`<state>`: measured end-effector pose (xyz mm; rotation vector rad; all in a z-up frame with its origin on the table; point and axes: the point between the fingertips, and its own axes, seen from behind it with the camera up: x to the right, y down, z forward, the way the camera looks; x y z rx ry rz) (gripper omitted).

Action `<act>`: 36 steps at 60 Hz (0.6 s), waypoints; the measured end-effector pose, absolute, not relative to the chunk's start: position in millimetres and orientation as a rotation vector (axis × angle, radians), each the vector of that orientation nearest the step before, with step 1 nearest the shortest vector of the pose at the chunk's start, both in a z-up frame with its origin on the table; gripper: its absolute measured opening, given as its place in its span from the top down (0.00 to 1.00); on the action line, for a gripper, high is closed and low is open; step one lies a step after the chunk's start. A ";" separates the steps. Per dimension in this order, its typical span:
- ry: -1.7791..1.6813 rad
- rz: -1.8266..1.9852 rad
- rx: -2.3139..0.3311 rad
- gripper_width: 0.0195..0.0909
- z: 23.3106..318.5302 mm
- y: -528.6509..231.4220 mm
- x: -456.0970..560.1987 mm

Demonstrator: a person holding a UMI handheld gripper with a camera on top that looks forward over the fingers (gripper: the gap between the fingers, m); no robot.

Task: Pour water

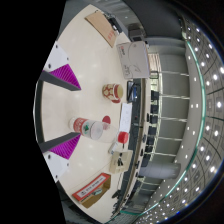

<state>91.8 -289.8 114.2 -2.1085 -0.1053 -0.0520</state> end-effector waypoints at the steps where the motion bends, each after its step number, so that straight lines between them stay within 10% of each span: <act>1: -0.095 -0.054 -2.102 0.06 110.1 -285.5 97.5; 22: -0.009 -0.087 -1.947 0.10 69.6 -183.0 142.2; 36: 0.020 -0.114 -1.885 0.53 66.4 -149.3 149.5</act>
